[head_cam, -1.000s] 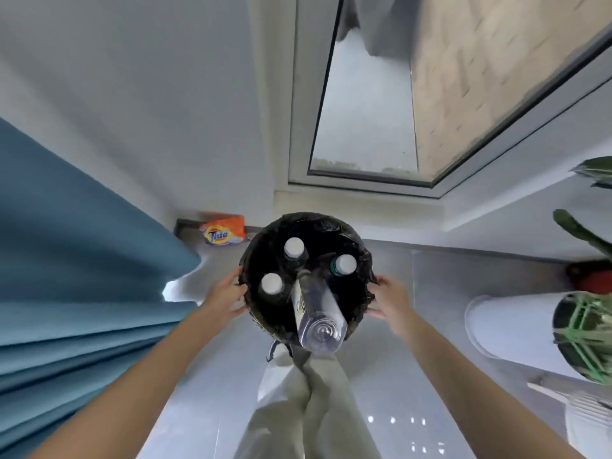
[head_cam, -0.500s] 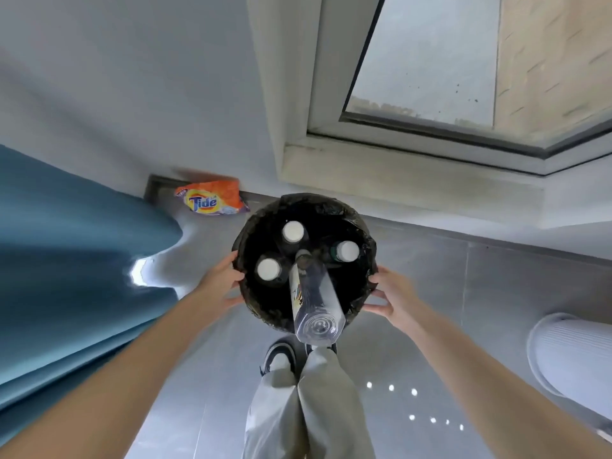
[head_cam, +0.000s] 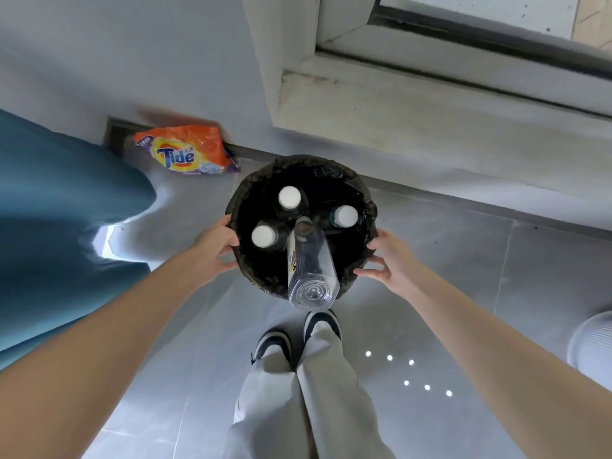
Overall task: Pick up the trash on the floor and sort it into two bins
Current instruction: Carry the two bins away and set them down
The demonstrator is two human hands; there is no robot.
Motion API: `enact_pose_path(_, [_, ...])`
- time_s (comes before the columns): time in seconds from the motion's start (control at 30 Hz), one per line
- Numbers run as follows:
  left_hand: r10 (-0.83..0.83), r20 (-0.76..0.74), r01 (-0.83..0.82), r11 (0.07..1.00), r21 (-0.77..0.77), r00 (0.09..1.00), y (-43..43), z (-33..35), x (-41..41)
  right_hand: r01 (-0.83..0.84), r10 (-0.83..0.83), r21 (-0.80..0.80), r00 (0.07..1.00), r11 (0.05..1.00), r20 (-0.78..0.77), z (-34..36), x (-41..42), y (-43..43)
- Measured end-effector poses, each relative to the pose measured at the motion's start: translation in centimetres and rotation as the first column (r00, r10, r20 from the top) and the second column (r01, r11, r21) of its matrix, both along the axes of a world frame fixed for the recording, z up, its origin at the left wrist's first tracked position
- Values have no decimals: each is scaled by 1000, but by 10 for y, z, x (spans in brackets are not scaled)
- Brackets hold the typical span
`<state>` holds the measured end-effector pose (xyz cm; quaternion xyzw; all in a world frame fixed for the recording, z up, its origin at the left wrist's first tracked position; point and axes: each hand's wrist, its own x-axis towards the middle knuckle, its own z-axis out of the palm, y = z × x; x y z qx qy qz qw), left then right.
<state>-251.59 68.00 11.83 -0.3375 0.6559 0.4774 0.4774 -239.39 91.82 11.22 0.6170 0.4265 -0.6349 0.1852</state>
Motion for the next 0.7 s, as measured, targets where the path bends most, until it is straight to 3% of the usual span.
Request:
enact_pose_path(0.2, [-35,-54,36,999,27,998,-1,-10,-4,-39,40,45,999,998,-18,-2,-6,-2])
enact_pose_path(0.27, [-72,-100,65,995,-70,992,-3,-6,-1,-80,80,92,997,993,0,6,-4,-6])
enact_pose_path(0.33, [-223,-198,167,950,-265,955,-3,4,5,-122,121,180,993,976,18,16,0,-10])
enact_pose_path(0.4, [-366,-286,265,904,-337,886,3,25,11,-147,141,234,989,961,41,34,2,-14])
enact_pose_path(0.7, [-298,-264,267,952,-149,917,42,186,19,-69,84,179,994,981,-73,204,-2,-17])
